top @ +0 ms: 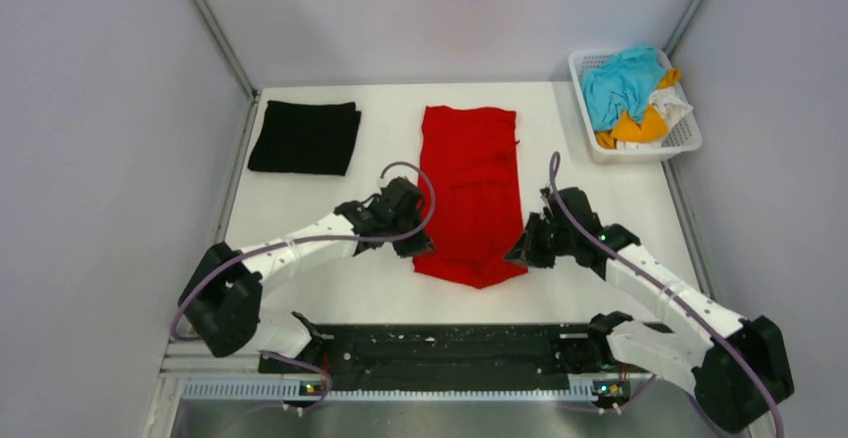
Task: Fold and stack the t-shirts
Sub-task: Fold the folded rectangular tshirt in 1/3 of the way
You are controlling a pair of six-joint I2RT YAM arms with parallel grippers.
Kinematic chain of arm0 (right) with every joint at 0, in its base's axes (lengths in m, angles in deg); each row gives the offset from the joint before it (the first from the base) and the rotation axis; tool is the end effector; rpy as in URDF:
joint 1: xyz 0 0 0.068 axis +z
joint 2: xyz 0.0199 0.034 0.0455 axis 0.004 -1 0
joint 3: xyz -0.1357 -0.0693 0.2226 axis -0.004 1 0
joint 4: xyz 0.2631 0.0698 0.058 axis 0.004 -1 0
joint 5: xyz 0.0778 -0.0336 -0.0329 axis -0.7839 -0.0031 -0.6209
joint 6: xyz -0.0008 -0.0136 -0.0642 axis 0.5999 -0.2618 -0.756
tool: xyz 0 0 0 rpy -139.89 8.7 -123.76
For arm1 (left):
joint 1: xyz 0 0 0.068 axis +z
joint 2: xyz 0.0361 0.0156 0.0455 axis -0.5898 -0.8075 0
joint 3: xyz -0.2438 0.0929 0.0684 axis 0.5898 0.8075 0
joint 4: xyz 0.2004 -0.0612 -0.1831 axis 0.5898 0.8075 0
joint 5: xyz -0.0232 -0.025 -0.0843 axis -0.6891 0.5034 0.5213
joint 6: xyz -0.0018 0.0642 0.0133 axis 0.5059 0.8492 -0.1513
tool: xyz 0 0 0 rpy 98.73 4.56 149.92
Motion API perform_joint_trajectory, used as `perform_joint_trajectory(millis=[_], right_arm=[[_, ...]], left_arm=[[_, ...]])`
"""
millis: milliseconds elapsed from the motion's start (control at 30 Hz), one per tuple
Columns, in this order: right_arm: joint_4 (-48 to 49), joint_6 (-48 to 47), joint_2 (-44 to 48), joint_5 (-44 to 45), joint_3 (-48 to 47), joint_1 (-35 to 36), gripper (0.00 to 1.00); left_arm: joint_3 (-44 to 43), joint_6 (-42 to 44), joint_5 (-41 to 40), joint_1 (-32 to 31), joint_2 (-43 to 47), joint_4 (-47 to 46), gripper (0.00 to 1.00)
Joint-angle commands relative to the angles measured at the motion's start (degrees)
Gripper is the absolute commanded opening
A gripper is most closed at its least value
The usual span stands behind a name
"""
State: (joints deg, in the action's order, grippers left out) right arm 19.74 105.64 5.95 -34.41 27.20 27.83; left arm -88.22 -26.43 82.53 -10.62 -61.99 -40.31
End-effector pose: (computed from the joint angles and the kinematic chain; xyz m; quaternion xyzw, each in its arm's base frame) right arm 0.1701 0.1099 0.1811 0.1059 0.9310 0.3153 0.1503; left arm 0.1988 -0.2151 0.1884 -0.1263 0.9447 -0.2597 0.1551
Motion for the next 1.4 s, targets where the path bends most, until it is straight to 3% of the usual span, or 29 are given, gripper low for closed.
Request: perform_joint_trajectory(millis=[0, 267, 533, 833, 1133, 1233, 1367], right_arm=[[10.02, -4.8, -8.7, 5.18, -9.57, -1.49, 0.0], [18.32, -6.31, -20.87, 6.35, -18.35, -7.75, 0.0], [19.52, -9.45, -31.39, 7.42, -26.47, -11.89, 0.0], [20.42, -9.99, -38.05, 8.01, -30.43, -13.93, 0.0], [22.65, -10.55, -44.08, 6.51, -32.09, -15.68, 0.0], [22.79, -10.59, -45.84, 7.28, -33.0, -15.84, 0.0], [23.78, -10.66, -48.08, 8.46, -34.61, -16.87, 0.06]], left_arm=[[-9.77, 9.56, 3.13, 5.92, -6.25, -0.39, 0.0], [-23.61, 17.45, 4.92, 15.26, -16.5, 4.22, 0.0], [-32.46, 21.87, 7.99, 21.16, -25.5, 5.47, 0.0], [-43.29, 27.23, 10.81, 23.89, -34.36, 8.24, 0.0], [-47.16, 29.43, 12.63, 25.99, -40.24, 9.09, 0.01], [-48.82, 30.12, 13.61, 26.24, -42.62, 9.0, 0.08], [-50.34, 30.25, 14.79, 26.56, -44.34, 8.56, 0.35]])
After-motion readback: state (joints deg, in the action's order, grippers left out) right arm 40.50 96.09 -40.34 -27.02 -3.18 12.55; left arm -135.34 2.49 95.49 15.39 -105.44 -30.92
